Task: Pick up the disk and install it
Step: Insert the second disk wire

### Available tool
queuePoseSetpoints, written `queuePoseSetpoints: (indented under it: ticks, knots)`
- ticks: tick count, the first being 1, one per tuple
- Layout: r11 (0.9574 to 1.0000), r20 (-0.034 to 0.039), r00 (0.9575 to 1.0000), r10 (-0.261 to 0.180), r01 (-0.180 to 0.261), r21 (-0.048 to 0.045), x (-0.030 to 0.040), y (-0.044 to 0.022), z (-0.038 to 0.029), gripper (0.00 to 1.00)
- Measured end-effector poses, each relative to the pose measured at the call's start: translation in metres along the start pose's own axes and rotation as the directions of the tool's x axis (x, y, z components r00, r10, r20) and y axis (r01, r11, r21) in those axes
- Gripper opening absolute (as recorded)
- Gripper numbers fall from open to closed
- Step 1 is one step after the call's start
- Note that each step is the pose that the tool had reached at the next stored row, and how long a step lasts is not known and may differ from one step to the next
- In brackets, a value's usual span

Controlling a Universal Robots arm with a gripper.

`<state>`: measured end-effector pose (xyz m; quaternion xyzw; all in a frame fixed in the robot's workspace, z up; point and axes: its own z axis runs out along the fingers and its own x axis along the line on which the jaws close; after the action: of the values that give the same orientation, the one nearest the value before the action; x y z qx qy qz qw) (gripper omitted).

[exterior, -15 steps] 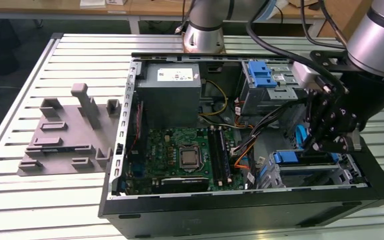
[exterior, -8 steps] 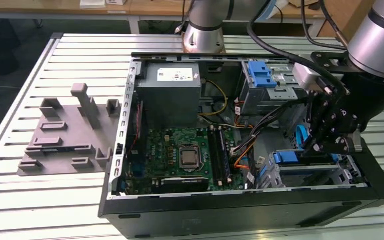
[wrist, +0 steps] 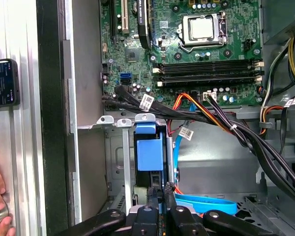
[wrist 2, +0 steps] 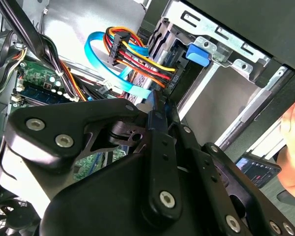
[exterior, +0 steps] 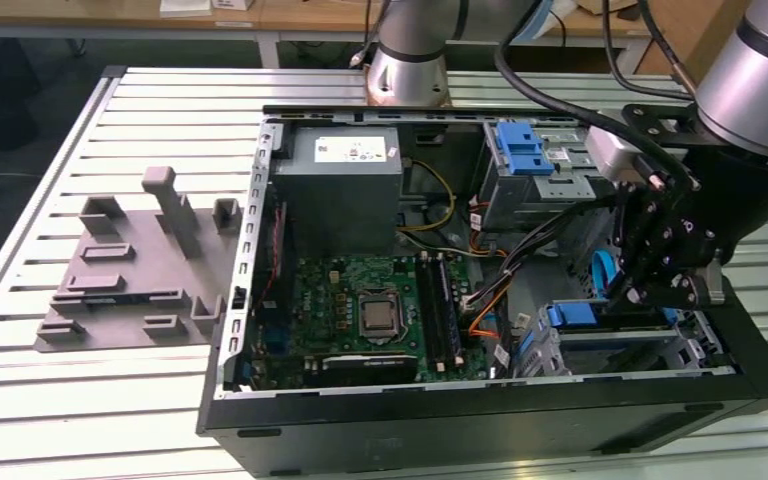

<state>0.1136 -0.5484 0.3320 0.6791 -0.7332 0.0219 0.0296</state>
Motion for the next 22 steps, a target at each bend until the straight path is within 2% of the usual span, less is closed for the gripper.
queuePoseSetpoints:
  ticks: [3,4,7,19,20,21,22]
  knots:
    - [1.0,0.0,1.0,0.0,0.0,0.0,0.0,0.0,0.0,0.17]
    - [1.0,0.0004,1.0,0.0,0.0,0.0,0.0,0.0,0.0001,0.24]
    - [1.0,0.001,1.0,0.0,0.0,-0.0001,0.0001,0.0,-0.0015,0.24]
    - [1.0,0.0052,1.0,0.0,0.0,-0.0004,0.0013,0.0002,-0.0185,0.24]
    - [1.0,0.0055,1.0,0.0,0.0,-0.0004,0.0014,0.0002,-0.019,0.22]
    - [1.0,0.0057,1.0,0.0,0.0,-0.0004,0.0014,0.0002,-0.019,0.16]
    - [1.0,0.0058,1.0,0.0,0.0,-0.0005,0.0014,0.0002,-0.019,0.16]
